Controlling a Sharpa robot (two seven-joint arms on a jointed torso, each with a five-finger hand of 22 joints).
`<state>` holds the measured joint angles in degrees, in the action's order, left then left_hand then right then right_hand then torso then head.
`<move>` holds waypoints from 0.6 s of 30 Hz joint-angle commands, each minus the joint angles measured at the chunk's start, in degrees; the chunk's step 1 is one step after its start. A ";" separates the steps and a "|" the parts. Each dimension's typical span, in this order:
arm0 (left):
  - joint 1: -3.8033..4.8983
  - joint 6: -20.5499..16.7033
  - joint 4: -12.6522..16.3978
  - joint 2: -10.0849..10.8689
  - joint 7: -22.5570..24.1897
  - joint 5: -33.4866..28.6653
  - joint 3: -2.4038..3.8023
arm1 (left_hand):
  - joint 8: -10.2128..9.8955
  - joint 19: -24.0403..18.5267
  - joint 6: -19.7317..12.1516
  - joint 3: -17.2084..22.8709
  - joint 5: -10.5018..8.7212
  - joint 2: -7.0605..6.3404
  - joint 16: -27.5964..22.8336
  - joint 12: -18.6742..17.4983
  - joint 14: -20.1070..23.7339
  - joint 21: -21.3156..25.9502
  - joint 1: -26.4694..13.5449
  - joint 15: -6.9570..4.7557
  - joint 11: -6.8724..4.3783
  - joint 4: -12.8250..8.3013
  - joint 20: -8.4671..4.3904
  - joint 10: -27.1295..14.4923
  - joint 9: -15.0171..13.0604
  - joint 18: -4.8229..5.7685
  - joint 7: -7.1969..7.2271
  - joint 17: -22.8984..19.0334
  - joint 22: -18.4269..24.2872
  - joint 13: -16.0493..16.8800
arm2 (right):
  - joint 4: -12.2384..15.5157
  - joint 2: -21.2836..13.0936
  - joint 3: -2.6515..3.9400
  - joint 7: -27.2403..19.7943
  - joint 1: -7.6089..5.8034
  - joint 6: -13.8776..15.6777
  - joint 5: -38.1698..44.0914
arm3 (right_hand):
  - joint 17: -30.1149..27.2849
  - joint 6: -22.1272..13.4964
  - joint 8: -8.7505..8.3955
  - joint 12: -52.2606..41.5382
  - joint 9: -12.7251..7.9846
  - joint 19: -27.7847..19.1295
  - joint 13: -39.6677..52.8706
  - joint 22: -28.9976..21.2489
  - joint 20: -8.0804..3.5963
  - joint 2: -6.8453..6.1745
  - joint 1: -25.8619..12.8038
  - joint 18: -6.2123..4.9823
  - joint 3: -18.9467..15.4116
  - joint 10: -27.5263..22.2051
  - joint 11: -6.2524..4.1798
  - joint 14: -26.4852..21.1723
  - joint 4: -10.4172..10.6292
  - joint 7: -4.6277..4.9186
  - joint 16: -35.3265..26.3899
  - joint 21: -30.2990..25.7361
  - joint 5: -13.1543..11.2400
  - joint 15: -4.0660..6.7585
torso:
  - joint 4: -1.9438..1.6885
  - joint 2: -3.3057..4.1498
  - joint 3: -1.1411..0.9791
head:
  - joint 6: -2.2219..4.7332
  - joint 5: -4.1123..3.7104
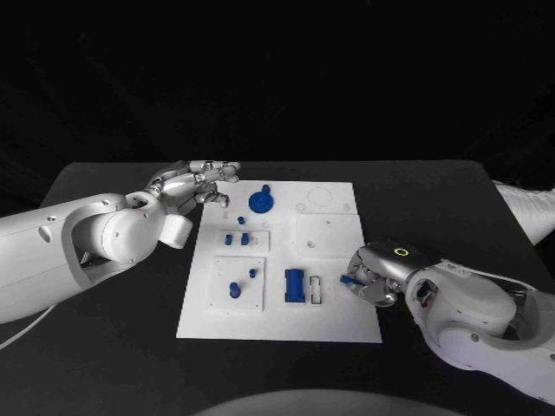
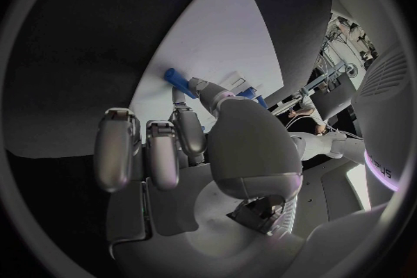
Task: Assemble the parts on the task board
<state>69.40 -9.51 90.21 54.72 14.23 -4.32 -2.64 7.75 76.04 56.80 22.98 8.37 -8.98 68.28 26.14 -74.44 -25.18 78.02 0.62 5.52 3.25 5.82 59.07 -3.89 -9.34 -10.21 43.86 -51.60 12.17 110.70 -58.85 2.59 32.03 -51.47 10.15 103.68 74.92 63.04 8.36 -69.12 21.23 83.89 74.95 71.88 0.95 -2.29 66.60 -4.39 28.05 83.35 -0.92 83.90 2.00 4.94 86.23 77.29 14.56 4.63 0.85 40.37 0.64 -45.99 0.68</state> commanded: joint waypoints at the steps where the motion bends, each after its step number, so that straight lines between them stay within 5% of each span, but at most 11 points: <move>1: 0.01 0.93 0.20 0.01 0.19 0.44 0.03 | 0.22 0.00 -0.50 -0.11 0.23 0.41 -0.20 0.30 0.23 0.38 -0.19 -0.02 -0.01 -0.26 0.21 -0.35 0.00 -0.97 -0.01 -0.05 0.10 0.09 | 0.26 -0.31 -0.39 1.62 0.52 3.41 -5.01 | 9.96 1.70 0.55 -0.52 0.73 0.72 4.43 0.23 0.16 -0.48 -1.52 0.54 1.66 0.52 0.03 5.06 2.38 -1.25 0.36 0.42 -0.81 0.15 | 0.03 -0.03 0.00 | 0.03 0.04; 8: 0.01 0.99 0.30 0.02 0.15 0.46 0.03 | 0.23 -0.01 -0.51 -0.10 0.23 0.42 -0.26 0.32 0.29 0.39 -0.16 -0.02 -0.02 -0.28 0.21 -0.37 0.00 -0.97 -0.01 -0.19 0.10 0.09 | 1.71 -0.67 -0.23 1.48 0.33 8.70 -12.90 | 10.34 2.15 0.68 -1.08 0.95 0.90 4.76 0.66 0.08 -1.40 -3.67 0.63 0.82 0.84 -0.06 5.15 3.55 -1.40 0.61 0.74 -1.38 0.23 | -0.02 0.02 0.03 | 0.03 0.14; 18: 0.02 0.97 0.51 0.06 0.14 0.46 0.03 | 0.36 -0.09 -0.57 0.23 0.30 0.74 -0.40 0.54 0.51 0.47 0.18 -0.03 -0.03 -0.44 0.22 -0.56 -0.01 -0.99 -0.01 -0.52 0.15 0.10 | 1.55 0.09 -0.19 1.83 0.22 11.61 -25.93 | 10.47 2.38 0.74 -1.24 1.16 0.97 4.88 0.85 -0.05 -1.61 -4.16 0.66 0.14 0.99 -0.22 5.17 3.58 -1.58 0.70 0.88 0.13 0.37 | 0.10 0.00 0.02 | -0.08 0.32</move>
<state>69.40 -9.50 90.52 54.80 14.15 -4.13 -2.64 7.74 76.04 56.80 23.16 8.37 -8.75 68.06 26.47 -74.44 -24.94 78.25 0.62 5.52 3.07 5.82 59.07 -3.89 -9.33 -10.21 43.39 -51.55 12.21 112.40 -59.01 2.39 33.14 -51.25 18.91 85.21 74.91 64.12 8.89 -70.05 22.28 83.89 74.95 72.69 0.95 -4.00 62.92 -4.39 28.71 83.86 -0.85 83.91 5.55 4.71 86.66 77.89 14.33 4.62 0.87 40.37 0.66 -46.04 0.97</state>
